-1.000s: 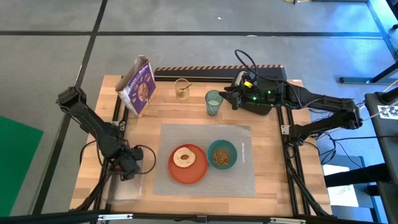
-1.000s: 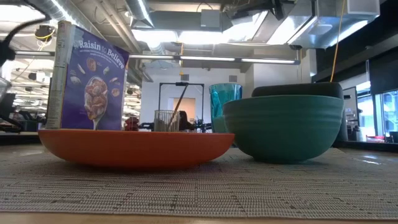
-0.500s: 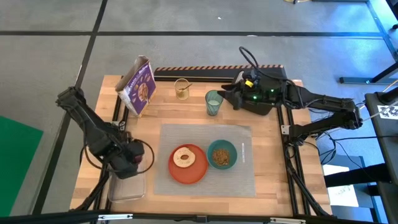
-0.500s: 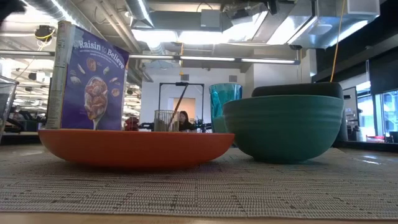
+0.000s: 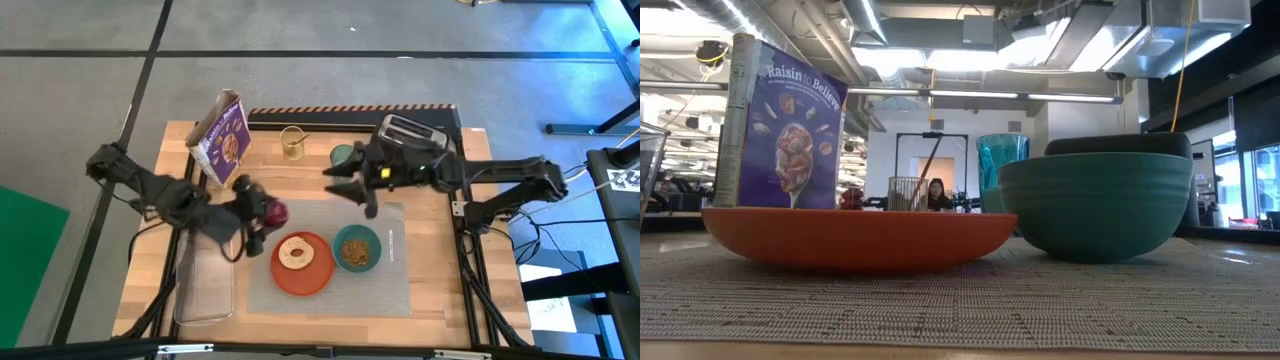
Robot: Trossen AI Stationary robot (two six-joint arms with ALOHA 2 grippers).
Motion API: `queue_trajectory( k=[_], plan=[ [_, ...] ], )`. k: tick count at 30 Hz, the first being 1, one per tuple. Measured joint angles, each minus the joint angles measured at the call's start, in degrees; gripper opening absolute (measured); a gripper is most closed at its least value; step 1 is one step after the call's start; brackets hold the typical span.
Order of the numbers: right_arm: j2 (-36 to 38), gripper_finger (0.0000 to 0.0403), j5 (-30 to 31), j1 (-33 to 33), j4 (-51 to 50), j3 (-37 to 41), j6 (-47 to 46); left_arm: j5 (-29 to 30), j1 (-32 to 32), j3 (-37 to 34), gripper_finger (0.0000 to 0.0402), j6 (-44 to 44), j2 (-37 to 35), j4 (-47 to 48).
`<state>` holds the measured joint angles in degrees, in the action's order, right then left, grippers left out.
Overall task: Arrange a breakfast setting
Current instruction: Put the apple on the orange plate from the transparent bin
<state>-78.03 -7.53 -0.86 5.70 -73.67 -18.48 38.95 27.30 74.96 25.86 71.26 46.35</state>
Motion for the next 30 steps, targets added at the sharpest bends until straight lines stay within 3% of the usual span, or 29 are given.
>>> queue_trajectory(
  k=[6,10,16,30],
  plan=[
    [-1.76,0.0180,0.78,-2.39,0.67,0.00,7.52,-4.65,-8.39,0.00,0.0307,-11.50,0.00,-14.80],
    [-1.77,0.0172,1.89,-2.67,1.13,0.00,12.09,-11.17,-11.68,0.00,0.0307,-14.56,0.99,-19.92],
    [-3.96,0.0170,1.65,-2.52,1.75,0.00,14.46,-16.47,-14.45,0.00,0.0307,-18.70,4.60,-28.12],
    [-4.45,0.0167,-0.06,-2.50,-2.39,0.00,15.89,-15.75,-16.43,-0.04,0.0307,-18.92,5.95,-30.06]
  ],
)
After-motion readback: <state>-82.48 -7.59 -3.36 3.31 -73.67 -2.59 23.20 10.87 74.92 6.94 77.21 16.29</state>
